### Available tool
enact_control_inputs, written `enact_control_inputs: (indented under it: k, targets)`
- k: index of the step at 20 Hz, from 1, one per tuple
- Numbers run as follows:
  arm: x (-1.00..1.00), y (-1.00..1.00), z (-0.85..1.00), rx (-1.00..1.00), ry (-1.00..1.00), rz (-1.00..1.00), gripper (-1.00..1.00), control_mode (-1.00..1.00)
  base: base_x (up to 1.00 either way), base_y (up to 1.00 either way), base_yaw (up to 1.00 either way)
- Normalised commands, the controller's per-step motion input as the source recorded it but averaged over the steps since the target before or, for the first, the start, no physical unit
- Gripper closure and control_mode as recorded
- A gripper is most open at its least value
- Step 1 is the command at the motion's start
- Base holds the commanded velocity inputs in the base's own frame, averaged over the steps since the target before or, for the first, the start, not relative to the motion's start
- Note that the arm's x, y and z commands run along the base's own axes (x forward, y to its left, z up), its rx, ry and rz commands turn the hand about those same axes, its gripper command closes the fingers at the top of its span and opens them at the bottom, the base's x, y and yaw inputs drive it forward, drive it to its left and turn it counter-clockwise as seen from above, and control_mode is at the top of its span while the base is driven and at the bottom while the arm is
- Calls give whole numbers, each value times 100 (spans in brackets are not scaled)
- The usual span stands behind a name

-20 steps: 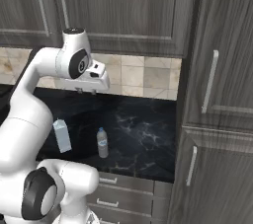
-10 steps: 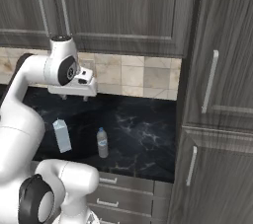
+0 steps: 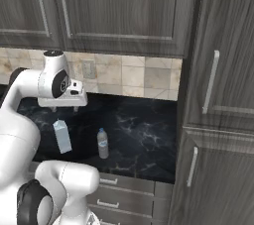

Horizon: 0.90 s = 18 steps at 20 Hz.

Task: Move the drinks to the dining counter.

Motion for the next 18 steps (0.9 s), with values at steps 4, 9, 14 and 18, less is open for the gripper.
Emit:
enact_control_inputs:
  k: [4, 9, 14, 18]
  targets:
    - [0, 27, -32, 0, 11, 16, -100, -100, 0, 0, 0]
    - [4, 10, -28, -1, 9, 15, -100, -100, 0, 0, 0]
    - [10, 0, -19, -6, 7, 8, -100, -100, 0, 0, 0]
    - [9, 2, -16, -8, 7, 5, -100, -100, 0, 0, 0]
